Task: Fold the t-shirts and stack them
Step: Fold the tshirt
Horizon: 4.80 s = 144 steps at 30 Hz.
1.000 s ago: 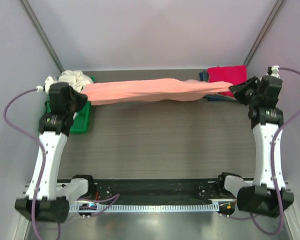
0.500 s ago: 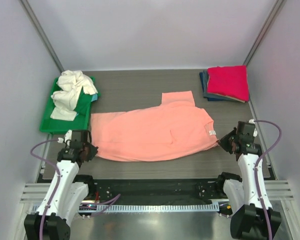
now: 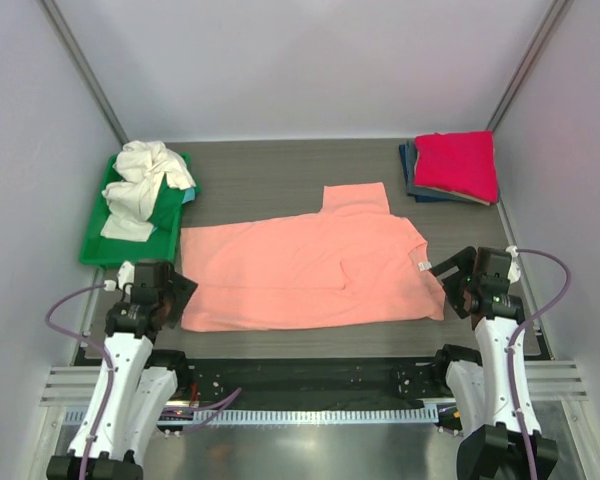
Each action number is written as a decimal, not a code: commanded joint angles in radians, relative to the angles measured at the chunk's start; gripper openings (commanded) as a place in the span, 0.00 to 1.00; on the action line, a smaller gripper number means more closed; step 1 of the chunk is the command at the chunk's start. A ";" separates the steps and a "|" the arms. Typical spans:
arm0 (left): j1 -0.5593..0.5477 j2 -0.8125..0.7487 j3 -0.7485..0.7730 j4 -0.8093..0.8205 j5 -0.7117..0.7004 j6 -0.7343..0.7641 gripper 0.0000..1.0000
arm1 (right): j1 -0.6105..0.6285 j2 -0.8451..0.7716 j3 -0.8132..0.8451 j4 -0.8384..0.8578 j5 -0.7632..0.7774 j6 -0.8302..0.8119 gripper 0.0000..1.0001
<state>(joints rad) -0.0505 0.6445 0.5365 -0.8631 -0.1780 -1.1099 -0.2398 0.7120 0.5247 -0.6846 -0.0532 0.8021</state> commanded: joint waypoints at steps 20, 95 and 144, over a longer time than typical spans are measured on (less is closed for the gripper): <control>0.001 0.142 0.342 0.090 0.092 0.529 0.87 | 0.442 0.616 0.681 0.269 0.161 -0.271 0.83; 0.031 0.616 0.520 0.265 0.118 0.433 0.79 | 0.309 1.474 1.385 0.184 0.279 -0.359 0.01; -0.048 1.584 1.165 0.311 -0.130 0.418 0.19 | 0.316 1.443 1.325 0.240 0.076 -0.348 0.01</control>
<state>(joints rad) -0.1024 2.1971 1.6848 -0.5659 -0.3149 -0.6716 0.0704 2.2185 1.8515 -0.4778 0.0338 0.4484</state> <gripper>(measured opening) 0.227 0.034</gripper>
